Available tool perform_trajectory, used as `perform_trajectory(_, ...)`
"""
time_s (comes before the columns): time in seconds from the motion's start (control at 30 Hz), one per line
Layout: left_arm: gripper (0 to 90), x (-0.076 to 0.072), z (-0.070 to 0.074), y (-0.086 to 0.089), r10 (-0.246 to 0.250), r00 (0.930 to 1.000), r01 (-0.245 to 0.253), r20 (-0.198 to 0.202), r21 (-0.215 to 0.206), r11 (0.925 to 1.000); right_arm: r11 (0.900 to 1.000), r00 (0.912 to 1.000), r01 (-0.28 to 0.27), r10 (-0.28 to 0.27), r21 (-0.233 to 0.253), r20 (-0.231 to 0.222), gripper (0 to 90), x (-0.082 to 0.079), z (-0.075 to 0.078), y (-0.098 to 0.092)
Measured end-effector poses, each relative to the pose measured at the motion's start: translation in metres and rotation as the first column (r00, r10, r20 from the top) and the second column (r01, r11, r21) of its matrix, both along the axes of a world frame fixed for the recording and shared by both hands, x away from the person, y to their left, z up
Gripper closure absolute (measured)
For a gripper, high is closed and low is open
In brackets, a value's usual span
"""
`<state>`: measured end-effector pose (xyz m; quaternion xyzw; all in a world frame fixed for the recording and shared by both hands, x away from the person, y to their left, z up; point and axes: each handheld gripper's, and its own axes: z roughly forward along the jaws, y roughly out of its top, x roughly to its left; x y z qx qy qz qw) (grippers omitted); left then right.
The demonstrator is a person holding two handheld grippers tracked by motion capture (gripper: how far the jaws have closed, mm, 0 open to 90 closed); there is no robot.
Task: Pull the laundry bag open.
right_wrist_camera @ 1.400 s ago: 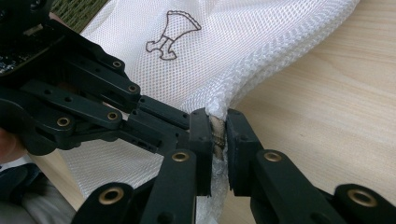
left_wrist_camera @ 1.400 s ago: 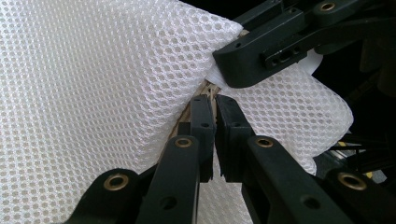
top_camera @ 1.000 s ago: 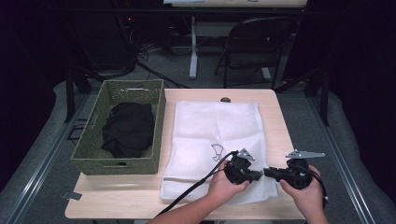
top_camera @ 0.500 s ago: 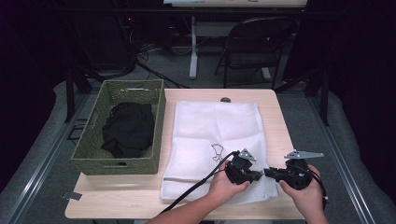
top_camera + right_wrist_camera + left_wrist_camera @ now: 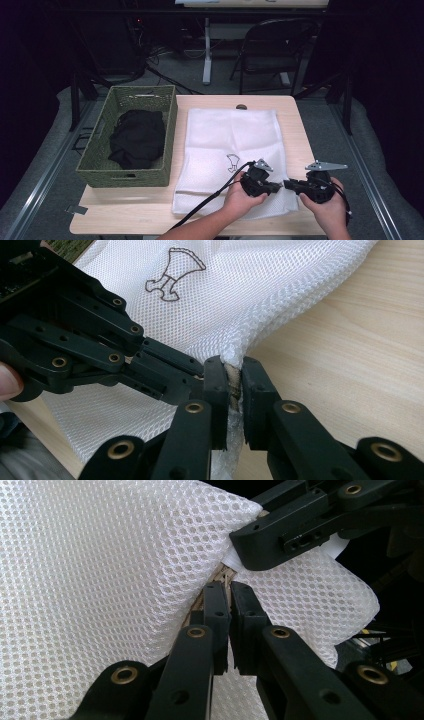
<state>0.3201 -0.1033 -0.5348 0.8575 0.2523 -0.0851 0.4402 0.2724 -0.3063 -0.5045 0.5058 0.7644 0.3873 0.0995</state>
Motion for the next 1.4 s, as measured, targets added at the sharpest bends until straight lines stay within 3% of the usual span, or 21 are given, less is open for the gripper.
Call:
perform_trajectory(0.47, 87.3, -0.003, 0.001, 0.001, 0.012, 0.9999, -0.012, 0.008, 0.008, 0.9999, 1.000, 0.9999, -0.002, 0.002, 0.015, -0.012, 84.2, 0.000, -0.001, -0.001)
perform_trajectory(0.77, 87.4, -0.002, 0.000, 0.002, 0.015, 0.9999, -0.015, 0.005, -0.009, 0.9998, 1.000, 0.9999, 0.004, -0.004, 0.020, -0.015, 84.8, 0.000, 0.000, -0.001)
perform_trajectory(0.83, 87.4, -0.004, 0.000, 0.003, 0.018, 0.9998, -0.019, 0.011, 0.008, 0.9998, 1.000, 0.9998, 0.009, -0.008, 0.029, -0.017, 84.9, 0.000, -0.001, -0.001)
perform_trajectory(0.9, 87.3, -0.005, -0.001, 0.006, 0.024, 0.9996, -0.024, 0.015, 0.014, 0.9996, 0.999, 0.9993, 0.038, -0.038, -0.014, 0.006, 85.0, 0.001, -0.002, -0.005)
perform_trajectory(0.97, 87.3, -0.004, -0.001, 0.007, 0.029, 0.9995, -0.029, -0.009, 0.007, 0.9996, 0.998, 0.9985, 0.054, -0.054, 0.021, -0.012, 85.0, 0.001, -0.002, -0.012)
perform_trajectory(1.03, 87.3, -0.004, 0.000, 0.007, 0.036, 0.9993, -0.036, -0.001, 0.017, 0.9992, 0.998, 0.9983, 0.057, -0.056, 0.031, -0.012, 85.0, 0.001, -0.002, -0.013)
perform_trajectory(1.13, 87.3, -0.005, -0.001, 0.007, 0.033, 0.9993, -0.034, 0.018, 0.031, 0.9990, 0.999, 0.9988, 0.049, -0.049, 0.004, 0.000, 84.9, 0.001, -0.001, -0.009)
perform_trajectory(1.4, 87.3, -0.004, -0.004, 0.008, 0.036, 0.9992, -0.037, 0.014, 0.040, 0.9985, 0.998, 0.9992, 0.038, -0.038, -0.045, 0.009, 84.7, 0.001, -0.001, -0.006)
